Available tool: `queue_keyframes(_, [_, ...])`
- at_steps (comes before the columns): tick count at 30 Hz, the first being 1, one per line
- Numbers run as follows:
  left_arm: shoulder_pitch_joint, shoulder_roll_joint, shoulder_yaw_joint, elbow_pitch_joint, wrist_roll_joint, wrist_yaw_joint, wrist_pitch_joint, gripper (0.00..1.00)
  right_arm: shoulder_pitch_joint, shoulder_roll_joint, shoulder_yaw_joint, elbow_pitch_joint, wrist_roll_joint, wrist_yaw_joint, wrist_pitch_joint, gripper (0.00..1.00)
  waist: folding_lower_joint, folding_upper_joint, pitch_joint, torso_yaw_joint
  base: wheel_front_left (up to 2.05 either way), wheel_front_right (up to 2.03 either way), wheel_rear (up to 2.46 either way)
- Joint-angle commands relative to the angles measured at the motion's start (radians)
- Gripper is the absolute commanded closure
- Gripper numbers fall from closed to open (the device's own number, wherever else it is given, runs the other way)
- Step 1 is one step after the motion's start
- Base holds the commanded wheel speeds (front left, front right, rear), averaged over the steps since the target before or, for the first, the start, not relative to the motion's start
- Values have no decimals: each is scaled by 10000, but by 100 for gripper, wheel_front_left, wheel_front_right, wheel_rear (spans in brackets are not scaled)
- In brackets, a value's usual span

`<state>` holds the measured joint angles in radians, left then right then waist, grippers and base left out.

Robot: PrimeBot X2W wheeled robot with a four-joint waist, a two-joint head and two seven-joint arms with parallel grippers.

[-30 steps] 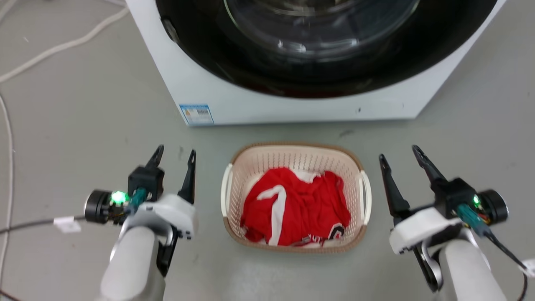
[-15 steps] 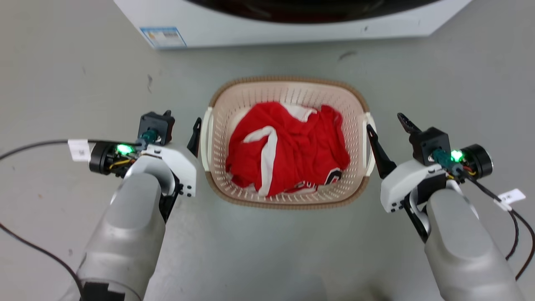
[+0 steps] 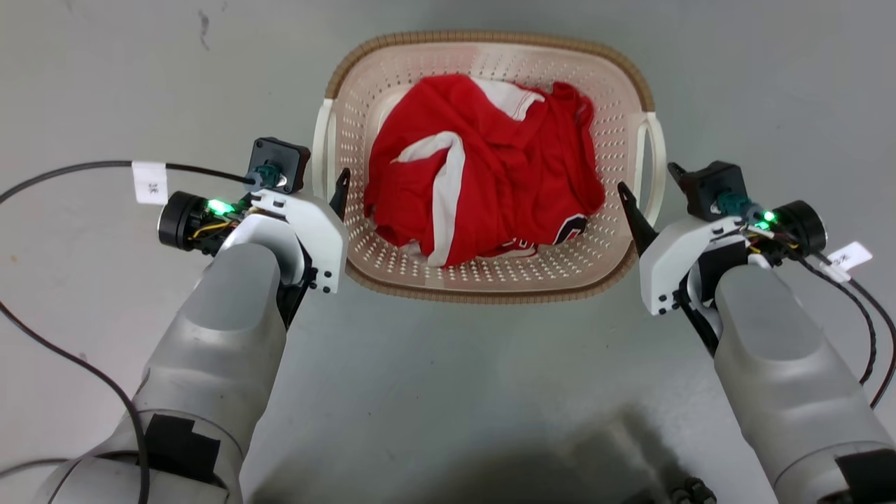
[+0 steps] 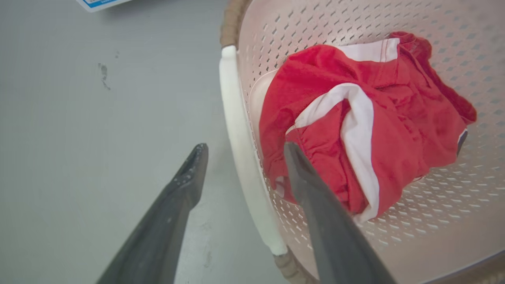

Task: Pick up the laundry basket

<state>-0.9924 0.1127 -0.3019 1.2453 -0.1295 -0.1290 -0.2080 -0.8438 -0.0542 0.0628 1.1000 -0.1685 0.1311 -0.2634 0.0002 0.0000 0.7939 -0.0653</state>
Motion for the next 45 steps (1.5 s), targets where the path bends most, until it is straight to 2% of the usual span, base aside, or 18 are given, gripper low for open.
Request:
queue_keyframes(1, [-188, -23, -98, 55, -145, -7, 58, 0, -244, -19, -69, 201, -59, -7, -21, 0, -2, 0, 271, 23, 0, 0, 0])
queue_keyframes(16, [-615, -7, -1292, 254, -982, -9, 397, 0, -1063, 32, -168, 1300, -137, -7, -21, 0, -2, 0, 1040, 113, 0, 0, 0])
queue_keyframes(17, [-616, 8, -1359, 272, -1035, -9, 500, 12, -1089, 35, -143, 1367, -138, -7, -21, 5, -2, 0, 1066, 124, 0, 0, 0])
queue_keyframes(18, [-612, -3, -1430, 288, -1117, -9, 628, 89, -1121, 38, -119, 1416, -131, -7, -21, 69, -2, 0, 1089, 132, 0, 0, 0])
queue_keyframes(19, [-604, -29, -1541, 292, -1167, -9, 741, 100, -1160, 39, -81, 1470, -126, -7, -21, 100, -2, 0, 1108, 140, 0, 0, 0])
queue_keyframes(30, [-461, -101, -2443, 283, -1975, -31, 1078, 100, -1226, 3, 646, 1802, 459, -3, 130, 100, -2, 0, 804, 249, 0, 0, 0])
queue_keyframes(37, [62, -189, -3016, 111, -2851, -45, 1672, 100, -780, 24, 1325, 1844, 1096, -3, 589, 100, -2, 0, -308, 317, 0, 0, 0])
queue_keyframes(45, [1012, 27, -3787, -310, -4116, -53, 2590, 100, -138, 36, 2284, 1862, 2130, -3, 1160, 100, -2, 0, -1947, 382, 0, 0, 0])
